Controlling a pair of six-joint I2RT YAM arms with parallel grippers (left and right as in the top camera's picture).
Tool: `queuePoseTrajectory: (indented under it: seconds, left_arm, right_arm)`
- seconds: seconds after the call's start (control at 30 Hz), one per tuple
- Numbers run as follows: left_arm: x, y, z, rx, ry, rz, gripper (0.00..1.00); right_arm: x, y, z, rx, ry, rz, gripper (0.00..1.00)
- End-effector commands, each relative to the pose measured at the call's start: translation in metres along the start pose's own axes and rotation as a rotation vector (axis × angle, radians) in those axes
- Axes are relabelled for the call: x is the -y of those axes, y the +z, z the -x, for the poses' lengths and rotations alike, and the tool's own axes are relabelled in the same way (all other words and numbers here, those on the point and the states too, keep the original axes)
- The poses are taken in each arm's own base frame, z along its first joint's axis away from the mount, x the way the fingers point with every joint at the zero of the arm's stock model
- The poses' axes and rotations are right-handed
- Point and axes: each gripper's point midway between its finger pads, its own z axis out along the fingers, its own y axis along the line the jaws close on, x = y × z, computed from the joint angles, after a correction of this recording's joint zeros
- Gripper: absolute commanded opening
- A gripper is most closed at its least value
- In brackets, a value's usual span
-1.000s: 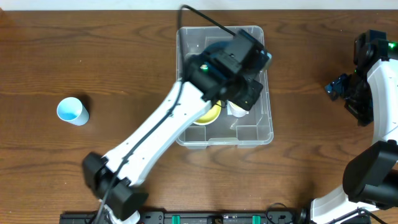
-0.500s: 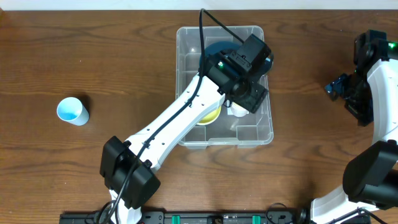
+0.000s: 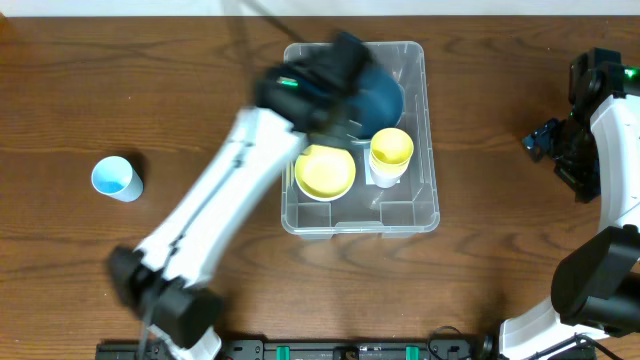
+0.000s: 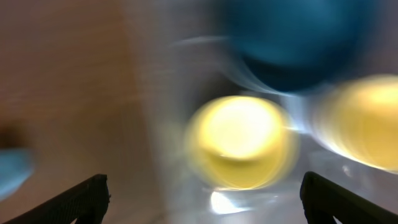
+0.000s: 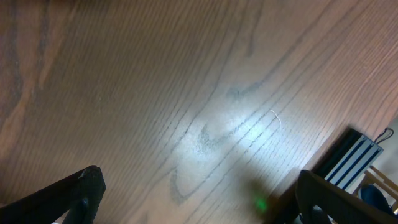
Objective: Pack container
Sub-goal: 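Carry the second yellow cup into the bin onto the stacked cups, then move the left gripper to the blue cup and grasp it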
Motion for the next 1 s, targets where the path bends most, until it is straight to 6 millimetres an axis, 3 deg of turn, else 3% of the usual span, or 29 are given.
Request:
queuePoseTrajectory:
  seconds: [0.0, 0.1, 0.17, 0.33, 0.63, 0.97]
  left_arm:
    - [-0.105, -0.037, 0.007, 0.096, -0.352, 0.191, 0.98]
    - [-0.175, -0.044, -0.012, 0.056, -0.612, 0.286, 0.98]
    - [-0.210, -0.044, -0.028, 0.009, -0.746, 0.336, 0.98]
    - [-0.265, -0.028, -0.063, -0.109, -0.952, 0.370, 0.98]
    - [-0.311, 0.007, -0.114, -0.224, -1.154, 0.396, 0.98]
    - [-0.329, 0.054, -0.150, -0.251, -1.279, 0.432, 0.98]
  right_arm:
    - [0.002, 0.002, 0.002, 0.004, 0.015, -0.011, 0.99]
    - [0.002, 0.002, 0.002, 0.004, 0.015, -0.011, 0.99]
    - [0.002, 0.002, 0.002, 0.004, 0.015, -0.011, 0.99]
    - [0.002, 0.002, 0.002, 0.004, 0.015, -0.011, 0.99]
    - [0.002, 0.002, 0.002, 0.004, 0.014, -0.011, 0.99]
    - [0.002, 0.002, 0.002, 0.004, 0.015, -0.012, 0.99]
